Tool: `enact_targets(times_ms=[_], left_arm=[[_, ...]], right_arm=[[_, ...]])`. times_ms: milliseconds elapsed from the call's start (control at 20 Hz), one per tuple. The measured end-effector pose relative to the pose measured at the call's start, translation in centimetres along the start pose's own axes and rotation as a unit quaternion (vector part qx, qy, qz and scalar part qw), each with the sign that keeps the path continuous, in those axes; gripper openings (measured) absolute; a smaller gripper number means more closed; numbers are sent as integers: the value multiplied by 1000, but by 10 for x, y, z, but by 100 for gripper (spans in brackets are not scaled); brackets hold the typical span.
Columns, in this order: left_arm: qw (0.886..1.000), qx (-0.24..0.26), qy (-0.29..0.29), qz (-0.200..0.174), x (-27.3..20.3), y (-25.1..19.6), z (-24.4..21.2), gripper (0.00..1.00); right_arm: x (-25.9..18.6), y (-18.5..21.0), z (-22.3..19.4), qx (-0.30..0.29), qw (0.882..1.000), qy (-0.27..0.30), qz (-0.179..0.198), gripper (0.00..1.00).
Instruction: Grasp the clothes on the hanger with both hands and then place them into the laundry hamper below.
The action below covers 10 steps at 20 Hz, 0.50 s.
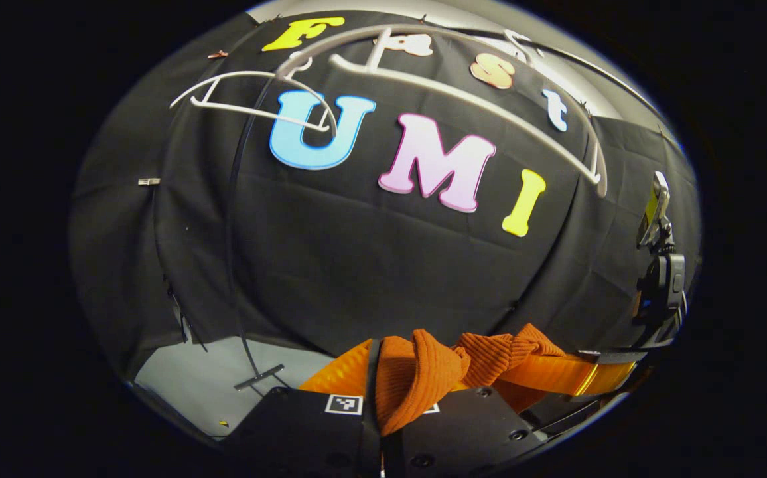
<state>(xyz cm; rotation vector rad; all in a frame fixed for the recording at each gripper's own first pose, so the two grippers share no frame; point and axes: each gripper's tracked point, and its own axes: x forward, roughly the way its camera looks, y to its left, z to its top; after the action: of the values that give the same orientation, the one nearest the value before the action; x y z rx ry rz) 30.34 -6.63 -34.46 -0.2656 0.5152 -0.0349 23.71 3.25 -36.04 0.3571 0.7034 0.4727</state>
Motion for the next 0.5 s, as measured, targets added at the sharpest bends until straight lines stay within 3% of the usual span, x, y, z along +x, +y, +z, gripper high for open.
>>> enact_targets(times_ms=[250, 500], left_arm=[[997, -9, 76, 29, 30, 29, -73, 9], [987, -5, 146, 71, 51, 50, -128, 9]], right_arm=[[20, -48, -65, -18, 996, 71, -56, 4], [31, -89, -117, -36, 984, 134, -115, 5]])
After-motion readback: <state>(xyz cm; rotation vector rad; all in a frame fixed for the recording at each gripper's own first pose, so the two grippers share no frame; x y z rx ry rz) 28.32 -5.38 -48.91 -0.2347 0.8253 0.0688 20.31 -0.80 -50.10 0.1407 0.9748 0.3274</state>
